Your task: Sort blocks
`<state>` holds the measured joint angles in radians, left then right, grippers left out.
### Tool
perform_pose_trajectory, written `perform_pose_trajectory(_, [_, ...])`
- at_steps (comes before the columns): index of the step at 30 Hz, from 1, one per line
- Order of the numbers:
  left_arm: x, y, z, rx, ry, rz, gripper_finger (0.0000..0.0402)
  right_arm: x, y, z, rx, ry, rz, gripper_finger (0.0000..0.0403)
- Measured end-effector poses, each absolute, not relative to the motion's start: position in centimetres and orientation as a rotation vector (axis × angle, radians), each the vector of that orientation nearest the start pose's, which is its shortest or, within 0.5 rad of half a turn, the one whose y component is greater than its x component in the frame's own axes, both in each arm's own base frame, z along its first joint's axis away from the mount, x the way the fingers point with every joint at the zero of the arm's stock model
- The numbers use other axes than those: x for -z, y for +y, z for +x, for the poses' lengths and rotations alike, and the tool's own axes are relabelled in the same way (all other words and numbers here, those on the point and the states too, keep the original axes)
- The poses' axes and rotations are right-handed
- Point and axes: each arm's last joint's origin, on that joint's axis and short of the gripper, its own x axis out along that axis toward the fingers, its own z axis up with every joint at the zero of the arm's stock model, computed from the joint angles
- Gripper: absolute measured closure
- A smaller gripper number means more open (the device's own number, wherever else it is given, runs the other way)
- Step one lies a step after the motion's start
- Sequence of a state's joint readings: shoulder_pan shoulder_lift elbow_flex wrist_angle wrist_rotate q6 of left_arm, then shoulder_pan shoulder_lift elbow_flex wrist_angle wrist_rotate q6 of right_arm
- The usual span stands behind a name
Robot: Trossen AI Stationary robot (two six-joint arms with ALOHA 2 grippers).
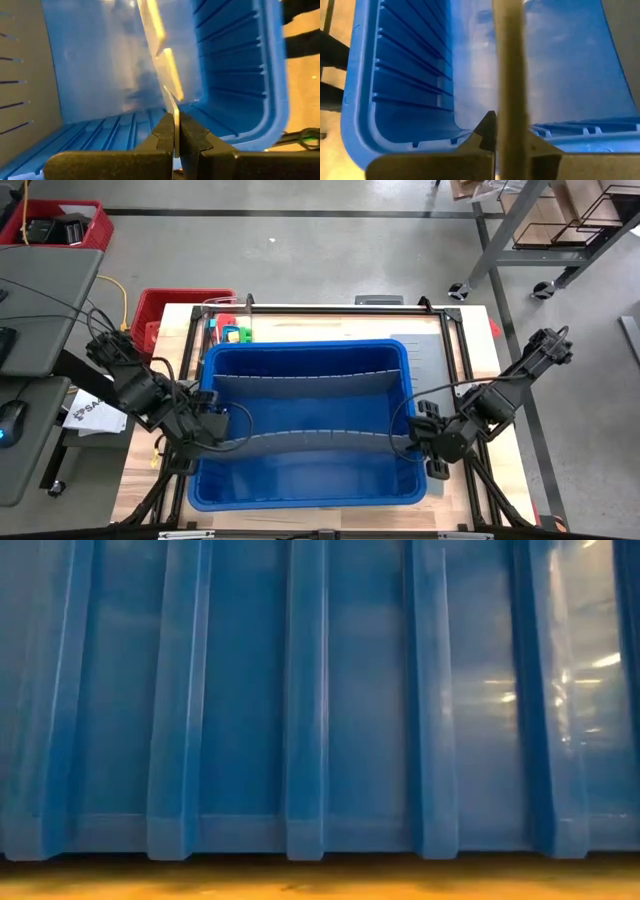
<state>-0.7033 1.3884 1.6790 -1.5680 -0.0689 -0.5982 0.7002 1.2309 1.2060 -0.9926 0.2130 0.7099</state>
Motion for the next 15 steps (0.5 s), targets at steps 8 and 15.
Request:
perform_pose_trajectory(8, [-37.3, -14.1, 17.0, 0.132, 1.37, 0.028, 0.0401, -33.6, 14.4, 18.1, -0.129, 0.956, 0.207, 0.0402])
perform_pose_trajectory(15, [-36.0, -14.5, 17.3, 0.192, 1.394, 0.058, 0.0401, -35.8, 14.0, 17.8, -0.173, 0.946, 0.199, 0.0402])
